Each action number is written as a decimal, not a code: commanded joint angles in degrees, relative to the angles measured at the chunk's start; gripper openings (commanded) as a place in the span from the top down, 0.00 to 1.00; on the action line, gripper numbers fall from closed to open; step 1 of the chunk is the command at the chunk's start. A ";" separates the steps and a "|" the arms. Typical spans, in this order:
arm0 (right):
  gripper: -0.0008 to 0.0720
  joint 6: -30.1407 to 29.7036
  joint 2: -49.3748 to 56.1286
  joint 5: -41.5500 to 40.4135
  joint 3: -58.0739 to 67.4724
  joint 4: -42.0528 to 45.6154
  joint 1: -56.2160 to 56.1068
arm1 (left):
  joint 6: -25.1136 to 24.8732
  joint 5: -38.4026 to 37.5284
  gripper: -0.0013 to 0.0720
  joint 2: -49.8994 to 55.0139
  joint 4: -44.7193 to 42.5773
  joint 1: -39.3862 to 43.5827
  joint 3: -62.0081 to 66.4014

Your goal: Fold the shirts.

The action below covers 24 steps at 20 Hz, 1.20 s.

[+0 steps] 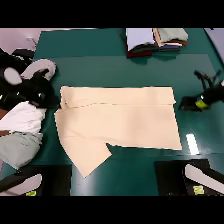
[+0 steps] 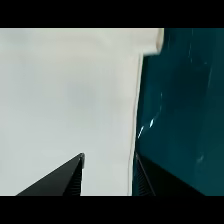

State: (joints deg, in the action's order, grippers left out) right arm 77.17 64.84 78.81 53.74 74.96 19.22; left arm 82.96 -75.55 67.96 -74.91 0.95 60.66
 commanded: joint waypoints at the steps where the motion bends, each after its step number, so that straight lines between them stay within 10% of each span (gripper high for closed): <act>1: 0.26 -1.84 -7.43 4.11 -13.07 -0.24 9.53 | 1.73 -0.33 0.32 -12.81 -0.72 -0.04 -13.75; 12: 0.41 -2.69 -6.43 2.29 -27.32 -0.42 9.20 | 3.65 2.51 0.32 -18.32 1.81 -0.04 -22.86; 16: 0.97 -2.69 -5.53 1.40 -27.10 -0.17 2.80 | 3.54 1.18 0.32 -18.34 -0.02 -0.07 -22.86; 24: 0.97 -2.64 -16.09 4.63 -17.46 0.09 -0.17 | 4.07 -4.02 0.09 -18.47 6.49 -0.04 -31.17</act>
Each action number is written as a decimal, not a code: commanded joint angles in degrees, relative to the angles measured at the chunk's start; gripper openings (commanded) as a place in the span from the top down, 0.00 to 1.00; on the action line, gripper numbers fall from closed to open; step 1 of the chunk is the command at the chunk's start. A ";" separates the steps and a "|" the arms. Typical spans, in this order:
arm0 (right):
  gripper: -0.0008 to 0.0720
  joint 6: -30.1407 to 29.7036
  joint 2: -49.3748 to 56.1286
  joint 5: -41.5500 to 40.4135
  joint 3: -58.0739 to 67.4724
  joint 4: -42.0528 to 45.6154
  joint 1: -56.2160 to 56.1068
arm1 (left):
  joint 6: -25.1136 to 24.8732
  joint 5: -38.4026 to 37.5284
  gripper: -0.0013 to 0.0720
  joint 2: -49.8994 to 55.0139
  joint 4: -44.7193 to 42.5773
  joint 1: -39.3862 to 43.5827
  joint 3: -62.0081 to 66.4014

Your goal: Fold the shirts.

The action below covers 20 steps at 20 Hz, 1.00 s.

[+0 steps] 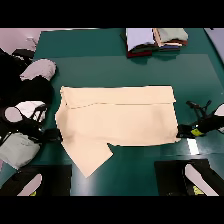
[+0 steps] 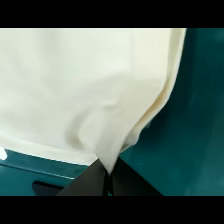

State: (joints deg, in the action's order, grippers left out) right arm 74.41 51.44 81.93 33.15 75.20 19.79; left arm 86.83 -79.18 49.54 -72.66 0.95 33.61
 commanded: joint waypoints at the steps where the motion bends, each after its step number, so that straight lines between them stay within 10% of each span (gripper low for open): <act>1: 0.97 0.11 -2.80 1.62 3.98 -0.15 -0.74 | 0.17 1.11 0.09 -0.04 6.67 -0.04 -6.34; 10: 0.97 0.90 -2.75 1.62 5.20 -0.17 -0.76 | -3.32 9.01 0.14 -0.04 19.52 0.02 -13.73; 13: 0.97 1.25 -2.75 1.68 5.20 -0.20 -0.76 | -3.30 11.76 0.36 -0.04 19.65 0.00 -13.73; 16: 0.97 1.38 -2.75 1.70 5.22 -0.20 -0.76 | -5.99 10.84 0.95 -0.04 20.04 0.00 -13.70; 20: 0.97 1.38 -2.82 5.84 9.35 -0.02 -0.76 | -7.21 5.79 0.95 -3.74 18.97 0.00 -10.49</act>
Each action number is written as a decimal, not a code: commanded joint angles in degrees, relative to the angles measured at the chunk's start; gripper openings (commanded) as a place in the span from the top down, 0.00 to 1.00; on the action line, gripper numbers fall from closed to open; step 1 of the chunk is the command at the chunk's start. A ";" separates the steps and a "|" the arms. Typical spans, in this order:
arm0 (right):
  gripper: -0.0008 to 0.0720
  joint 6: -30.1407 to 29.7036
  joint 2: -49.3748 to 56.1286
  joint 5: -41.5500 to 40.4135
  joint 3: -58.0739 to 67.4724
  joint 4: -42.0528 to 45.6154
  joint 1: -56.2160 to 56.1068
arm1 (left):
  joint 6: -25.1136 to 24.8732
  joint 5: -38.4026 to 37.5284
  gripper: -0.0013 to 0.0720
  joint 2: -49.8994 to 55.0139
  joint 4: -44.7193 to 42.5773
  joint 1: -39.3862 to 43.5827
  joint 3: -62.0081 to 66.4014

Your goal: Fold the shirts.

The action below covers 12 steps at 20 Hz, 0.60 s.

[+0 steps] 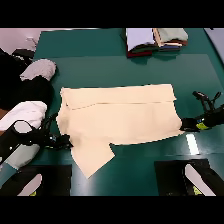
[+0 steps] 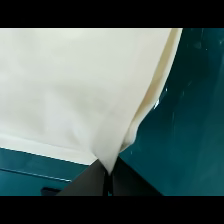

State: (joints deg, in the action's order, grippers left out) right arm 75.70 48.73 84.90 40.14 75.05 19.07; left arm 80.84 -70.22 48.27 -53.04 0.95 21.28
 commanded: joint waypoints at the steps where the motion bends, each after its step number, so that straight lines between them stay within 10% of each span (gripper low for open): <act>1: 0.97 0.09 -0.35 4.61 3.58 0.15 -0.04 | 0.52 -5.07 0.95 -5.79 -2.60 0.00 2.89; 6: 0.97 0.52 -6.88 6.99 4.39 0.24 0.09 | 5.70 -17.38 0.95 -18.71 -8.09 0.00 9.97; 12: 0.97 1.27 -2.32 3.06 7.23 -0.46 0.04 | 3.54 -8.15 0.95 -9.51 -9.01 0.00 21.44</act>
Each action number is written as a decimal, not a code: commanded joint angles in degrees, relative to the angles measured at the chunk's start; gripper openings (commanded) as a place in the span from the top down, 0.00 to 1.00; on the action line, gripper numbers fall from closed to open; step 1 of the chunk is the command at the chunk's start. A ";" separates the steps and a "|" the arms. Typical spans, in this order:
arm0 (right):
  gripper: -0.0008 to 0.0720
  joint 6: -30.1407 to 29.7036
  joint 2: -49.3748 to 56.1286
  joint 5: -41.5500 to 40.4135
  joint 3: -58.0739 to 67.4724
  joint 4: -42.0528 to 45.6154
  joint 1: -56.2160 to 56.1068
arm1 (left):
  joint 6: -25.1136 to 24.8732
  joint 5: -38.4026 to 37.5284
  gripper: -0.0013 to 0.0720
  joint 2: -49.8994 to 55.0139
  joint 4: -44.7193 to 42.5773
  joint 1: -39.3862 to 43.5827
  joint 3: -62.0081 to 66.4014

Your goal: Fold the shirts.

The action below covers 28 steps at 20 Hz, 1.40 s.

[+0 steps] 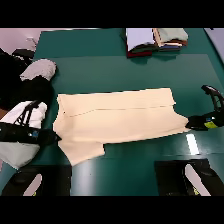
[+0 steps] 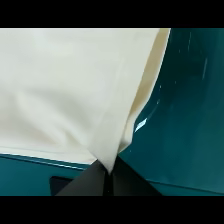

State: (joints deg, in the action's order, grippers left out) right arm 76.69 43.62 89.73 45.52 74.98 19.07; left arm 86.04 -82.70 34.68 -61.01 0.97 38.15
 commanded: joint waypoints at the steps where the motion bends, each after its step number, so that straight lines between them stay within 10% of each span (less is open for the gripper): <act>1: 0.97 0.28 5.05 -2.95 3.50 -0.42 0.04 | -2.78 6.73 0.95 7.48 -1.75 -0.02 5.95; 9: 0.97 2.95 28.65 -9.81 21.70 -0.48 -6.34 | -6.23 18.12 0.95 38.21 -5.09 -0.02 24.90; 16: 0.97 3.78 42.42 -11.15 33.18 -5.29 -7.30 | -6.60 26.27 0.95 44.85 -4.68 -0.02 31.34; 17: 0.84 3.02 43.32 -11.72 34.12 -7.63 -6.56 | -6.60 25.79 0.87 44.85 -4.39 -0.02 31.93; 18: 0.51 1.81 44.11 -12.50 35.08 -10.80 -5.62 | -6.51 24.70 0.46 44.85 -4.28 -0.02 32.72; 19: 0.36 0.68 44.57 -12.79 35.82 -13.40 -4.61 | -6.54 23.67 0.37 44.83 -4.22 -0.02 33.53; 23: 0.36 -4.44 44.30 -8.92 34.95 -15.26 1.81 | -6.58 19.23 0.43 44.70 -3.74 -0.02 36.59; 25: 0.32 -5.42 44.37 -7.34 30.77 -15.39 5.99 | -6.67 18.43 0.95 44.72 -2.23 0.00 36.59; 28: 0.17 -7.34 46.12 -9.25 23.47 -18.58 10.60 | -6.80 18.82 0.95 44.92 2.12 0.00 36.54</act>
State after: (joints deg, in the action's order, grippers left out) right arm 72.01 88.51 80.64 74.15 59.68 25.43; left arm 79.37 -63.24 79.44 -62.50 0.97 74.35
